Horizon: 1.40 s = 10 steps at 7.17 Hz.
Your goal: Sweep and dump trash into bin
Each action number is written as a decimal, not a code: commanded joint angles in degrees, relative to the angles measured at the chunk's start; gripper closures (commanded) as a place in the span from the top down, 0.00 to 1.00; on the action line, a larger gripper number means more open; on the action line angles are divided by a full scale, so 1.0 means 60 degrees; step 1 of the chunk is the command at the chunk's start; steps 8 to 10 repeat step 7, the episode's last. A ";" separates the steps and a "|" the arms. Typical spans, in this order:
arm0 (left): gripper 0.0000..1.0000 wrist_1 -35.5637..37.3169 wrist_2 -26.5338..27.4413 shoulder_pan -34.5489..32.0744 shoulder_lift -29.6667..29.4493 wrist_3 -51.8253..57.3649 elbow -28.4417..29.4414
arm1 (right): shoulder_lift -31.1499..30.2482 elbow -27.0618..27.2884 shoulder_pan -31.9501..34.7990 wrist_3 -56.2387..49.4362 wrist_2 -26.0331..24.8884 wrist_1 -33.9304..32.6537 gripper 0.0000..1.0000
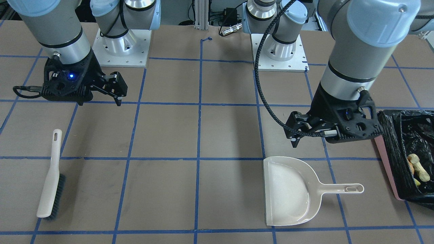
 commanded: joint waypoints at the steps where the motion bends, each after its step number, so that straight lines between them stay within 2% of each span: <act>1: 1.00 -0.0274 -0.0638 -0.0469 0.0241 0.0310 -0.0541 | -0.0015 0.0000 0.0000 0.0008 -0.0033 0.0005 1.00; 7: 1.00 -0.0408 -0.0332 -0.0412 0.0519 0.1249 -0.1802 | -0.0044 0.0000 0.0000 0.0110 0.0054 0.0005 1.00; 10: 1.00 -0.0408 -0.0332 -0.0412 0.0519 0.1249 -0.1802 | -0.0044 0.0000 0.0000 0.0110 0.0054 0.0005 1.00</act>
